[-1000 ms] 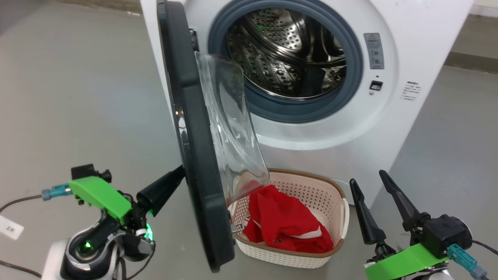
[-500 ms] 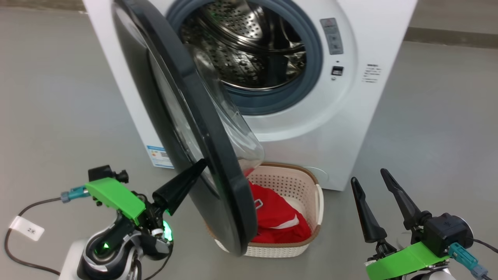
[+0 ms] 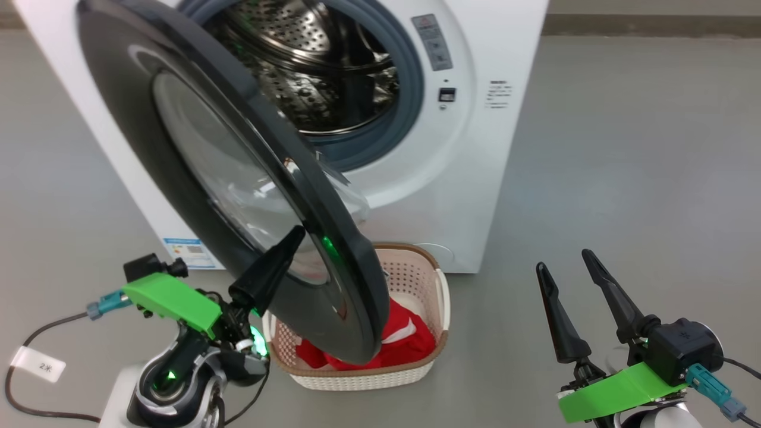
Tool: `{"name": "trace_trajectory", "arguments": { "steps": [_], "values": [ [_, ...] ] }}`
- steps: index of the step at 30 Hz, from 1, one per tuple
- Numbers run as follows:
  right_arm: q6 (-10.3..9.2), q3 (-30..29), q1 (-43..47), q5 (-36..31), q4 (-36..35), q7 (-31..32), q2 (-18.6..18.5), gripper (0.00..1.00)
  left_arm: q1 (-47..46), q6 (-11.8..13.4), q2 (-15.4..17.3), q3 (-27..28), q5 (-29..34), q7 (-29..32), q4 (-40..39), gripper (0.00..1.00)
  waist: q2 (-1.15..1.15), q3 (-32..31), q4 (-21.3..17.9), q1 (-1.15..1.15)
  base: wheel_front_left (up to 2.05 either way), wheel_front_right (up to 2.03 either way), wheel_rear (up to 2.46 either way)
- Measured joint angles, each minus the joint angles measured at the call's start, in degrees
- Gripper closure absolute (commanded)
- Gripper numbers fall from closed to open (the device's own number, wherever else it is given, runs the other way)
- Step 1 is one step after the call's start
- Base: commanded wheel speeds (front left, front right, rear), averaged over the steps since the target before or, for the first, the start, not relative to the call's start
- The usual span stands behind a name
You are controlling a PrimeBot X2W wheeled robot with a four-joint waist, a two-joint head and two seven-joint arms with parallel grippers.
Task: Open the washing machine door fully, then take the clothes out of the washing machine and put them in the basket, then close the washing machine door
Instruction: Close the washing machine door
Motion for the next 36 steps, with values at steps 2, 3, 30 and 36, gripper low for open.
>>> {"name": "trace_trajectory", "arguments": {
  "steps": [2, 3, 30, 36],
  "values": [
    [0.0, 0.03, -0.14, 0.04, 0.0, 0.0, 0.0, 0.0, -0.41, -0.65, -0.03, -0.18, -0.93, -1.92, 0.44, 1.0, 0.0, 0.23, -0.97, 0.0, 0.0, 0.0, 0.0],
    [0.0, 0.03, -0.25, 0.05, 0.0, 0.0, 0.0, 0.0, -0.65, -1.05, -0.02, -0.24, -1.22, -2.75, 0.65, 1.0, 0.0, 0.35, -1.48, 0.0, 0.0, 0.0, 0.0],
    [0.0, 0.37, -2.23, 0.19, -0.01, -0.16, -0.03, 0.0, -13.39, -8.03, -0.4, -3.41, -0.75, -21.63, 10.09, 1.0, 0.0, 4.22, -12.7, 0.0, 0.0, 0.0, 0.0],
    [0.0, 0.48, -2.36, 0.36, -0.07, -0.16, -0.04, 0.0, -17.0, -9.0, -0.6, -3.44, -0.75, -24.3, 13.65, 1.0, 0.0, 5.5, -14.34, 0.0, 0.0, 0.0, 0.0]
  ]
}}
